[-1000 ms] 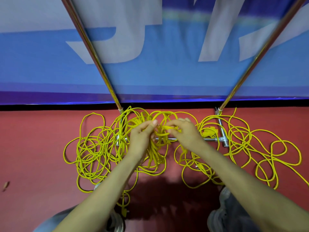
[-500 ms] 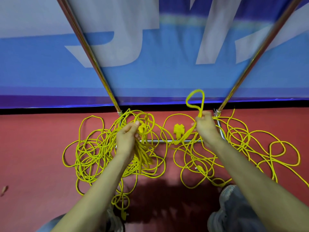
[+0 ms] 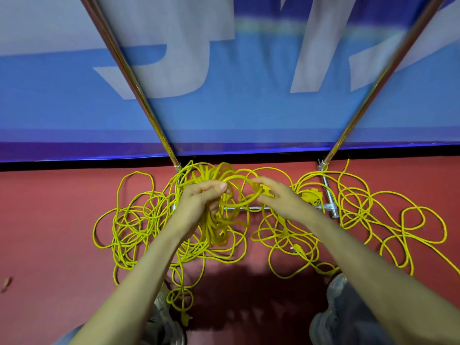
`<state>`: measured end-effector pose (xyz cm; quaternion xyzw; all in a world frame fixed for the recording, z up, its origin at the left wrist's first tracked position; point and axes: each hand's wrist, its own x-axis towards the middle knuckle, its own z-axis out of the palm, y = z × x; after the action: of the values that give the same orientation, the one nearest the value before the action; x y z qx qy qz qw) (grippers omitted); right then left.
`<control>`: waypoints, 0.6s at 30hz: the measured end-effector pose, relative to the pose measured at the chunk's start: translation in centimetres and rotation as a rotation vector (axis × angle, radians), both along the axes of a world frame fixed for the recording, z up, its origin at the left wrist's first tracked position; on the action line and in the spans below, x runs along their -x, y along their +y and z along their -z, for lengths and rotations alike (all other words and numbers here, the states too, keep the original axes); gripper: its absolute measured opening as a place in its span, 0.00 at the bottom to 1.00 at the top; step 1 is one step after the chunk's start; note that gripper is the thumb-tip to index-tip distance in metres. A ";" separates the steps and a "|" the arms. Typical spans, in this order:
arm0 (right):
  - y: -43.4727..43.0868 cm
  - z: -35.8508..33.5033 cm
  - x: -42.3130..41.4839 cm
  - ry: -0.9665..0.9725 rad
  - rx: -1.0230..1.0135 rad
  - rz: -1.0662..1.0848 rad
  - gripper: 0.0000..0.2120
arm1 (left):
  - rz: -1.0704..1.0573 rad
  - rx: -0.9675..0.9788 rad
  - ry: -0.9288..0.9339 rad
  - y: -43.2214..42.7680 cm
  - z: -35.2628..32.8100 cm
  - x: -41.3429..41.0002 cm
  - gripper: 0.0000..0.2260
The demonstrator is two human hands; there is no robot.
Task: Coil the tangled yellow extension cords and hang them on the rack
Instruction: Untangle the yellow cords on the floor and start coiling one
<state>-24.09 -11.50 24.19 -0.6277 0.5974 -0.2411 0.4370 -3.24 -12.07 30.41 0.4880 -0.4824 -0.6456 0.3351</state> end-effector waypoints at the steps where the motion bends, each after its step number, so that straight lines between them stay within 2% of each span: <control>1: 0.0 -0.1 0.1 -0.005 0.016 -0.007 0.17 | 0.009 0.007 0.005 0.0 -0.2 -0.1 0.08; 5: 0.0 -0.6 1.1 0.022 0.167 0.004 0.05 | -0.066 0.066 0.003 -0.6 -0.1 -0.3 0.11; 8: -0.7 -1.0 2.4 -0.060 0.222 0.098 0.07 | -0.176 0.051 -0.022 -1.0 0.1 -0.7 0.18; 10: -0.9 -1.7 3.4 -0.135 0.183 0.097 0.09 | -0.222 0.106 -0.093 -1.3 0.1 -1.1 0.14; 12: -0.7 -1.9 4.3 -0.082 0.123 0.072 0.09 | -0.250 0.188 -0.144 -1.5 -0.1 -1.5 0.08; 14: -0.6 -1.3 4.5 0.031 0.019 0.114 0.06 | -0.272 0.222 -0.095 -1.8 -0.3 -1.8 0.10; 16: -0.7 -0.1 3.8 0.071 -0.034 0.260 0.03 | -0.286 0.238 -0.011 -2.1 -1.0 -2.3 0.09; 18: -0.9 0.9 2.8 -0.174 -0.160 0.516 0.06 | -0.304 0.219 0.104 -2.4 -1.7 -2.6 0.09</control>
<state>-26.84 -12.44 23.28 -0.3952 0.7148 -0.3496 0.4590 -0.65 -14.45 32.12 0.4819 -0.4526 -0.5555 0.5044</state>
